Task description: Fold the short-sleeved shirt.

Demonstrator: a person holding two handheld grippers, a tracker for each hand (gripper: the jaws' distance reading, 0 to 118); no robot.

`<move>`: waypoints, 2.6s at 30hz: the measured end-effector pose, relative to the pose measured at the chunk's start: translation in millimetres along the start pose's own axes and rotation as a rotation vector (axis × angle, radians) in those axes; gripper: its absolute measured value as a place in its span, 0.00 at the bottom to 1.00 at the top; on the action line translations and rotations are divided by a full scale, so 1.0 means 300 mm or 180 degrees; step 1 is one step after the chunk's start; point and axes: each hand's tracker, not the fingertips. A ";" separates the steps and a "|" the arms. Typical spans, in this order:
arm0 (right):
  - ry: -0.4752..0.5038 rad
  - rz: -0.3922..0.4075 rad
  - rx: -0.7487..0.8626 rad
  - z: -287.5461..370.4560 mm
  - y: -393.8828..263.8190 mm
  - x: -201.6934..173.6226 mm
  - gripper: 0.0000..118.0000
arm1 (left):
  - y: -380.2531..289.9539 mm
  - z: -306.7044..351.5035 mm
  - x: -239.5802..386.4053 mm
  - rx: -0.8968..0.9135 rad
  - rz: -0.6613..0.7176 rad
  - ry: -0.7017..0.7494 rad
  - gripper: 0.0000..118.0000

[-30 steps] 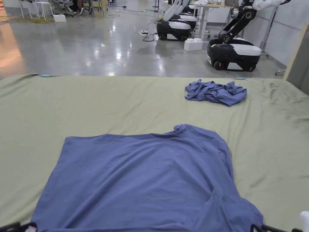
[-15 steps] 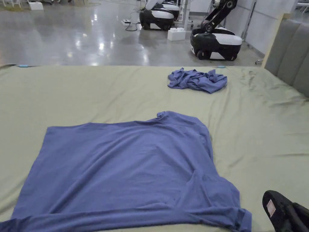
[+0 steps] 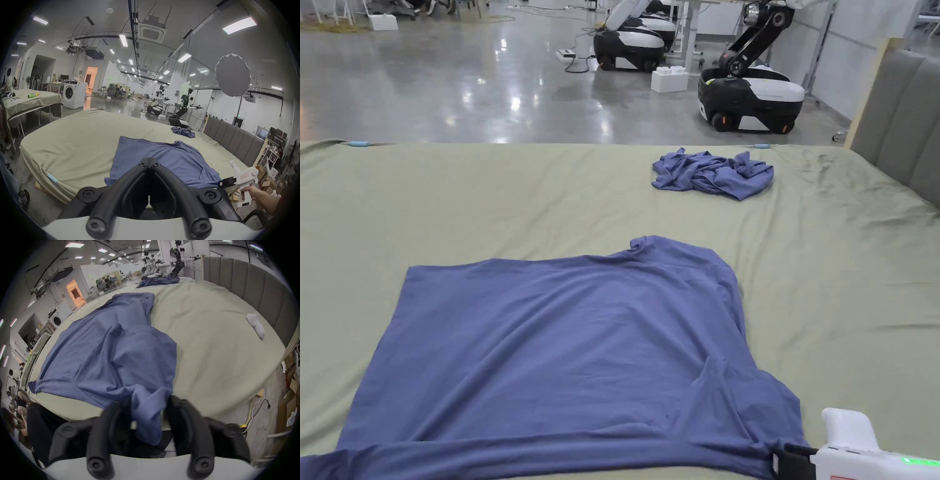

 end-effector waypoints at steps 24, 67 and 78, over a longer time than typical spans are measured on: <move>0.0101 0.0353 -0.0038 0.072 0.040 -0.080 0.08 | -0.235 -0.571 -0.339 -0.2390 -0.0107 0.0652 0.07; -0.0118 0.0821 0.2622 0.585 0.030 -0.242 0.02 | 0.110 -0.121 -0.054 0.0533 -0.0069 -0.0169 0.00; 0.0303 0.0404 0.2564 0.510 0.197 -0.207 0.66 | 0.095 -0.057 0.025 0.0381 -0.0191 0.0003 0.00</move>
